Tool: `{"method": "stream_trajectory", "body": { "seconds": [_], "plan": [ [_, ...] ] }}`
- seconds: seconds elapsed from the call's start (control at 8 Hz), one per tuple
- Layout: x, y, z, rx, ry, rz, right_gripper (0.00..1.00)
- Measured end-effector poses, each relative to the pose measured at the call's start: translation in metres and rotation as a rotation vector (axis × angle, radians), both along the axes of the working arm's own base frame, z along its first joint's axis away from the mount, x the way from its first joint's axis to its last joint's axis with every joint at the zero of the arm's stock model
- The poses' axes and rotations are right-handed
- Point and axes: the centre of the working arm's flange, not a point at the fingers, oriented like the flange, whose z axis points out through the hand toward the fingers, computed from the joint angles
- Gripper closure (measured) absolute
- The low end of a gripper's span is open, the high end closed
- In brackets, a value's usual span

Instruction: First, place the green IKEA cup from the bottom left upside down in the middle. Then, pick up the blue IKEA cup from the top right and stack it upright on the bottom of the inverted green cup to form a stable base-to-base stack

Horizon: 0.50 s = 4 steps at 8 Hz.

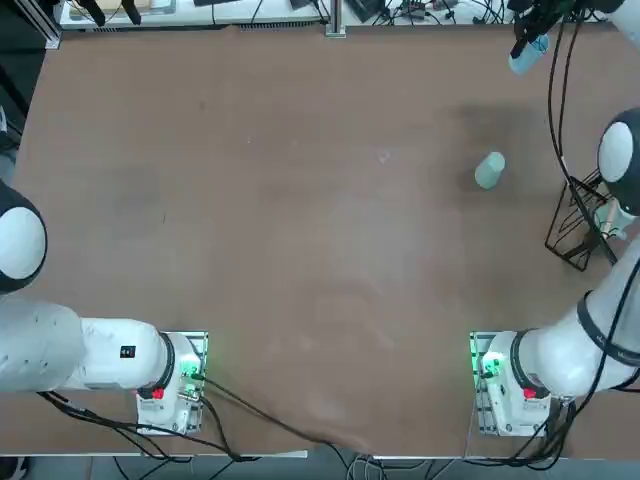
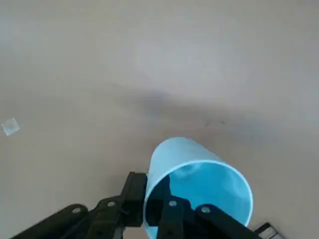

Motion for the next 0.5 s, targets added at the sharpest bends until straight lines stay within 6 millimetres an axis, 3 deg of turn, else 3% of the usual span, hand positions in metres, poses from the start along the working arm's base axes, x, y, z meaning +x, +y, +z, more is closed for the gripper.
{"method": "stream_trajectory", "body": {
  "seconds": [0.5],
  "plan": [
    [-0.055,0.045,-0.006,-0.064,-0.027,-0.047,0.96]
  ]
}}
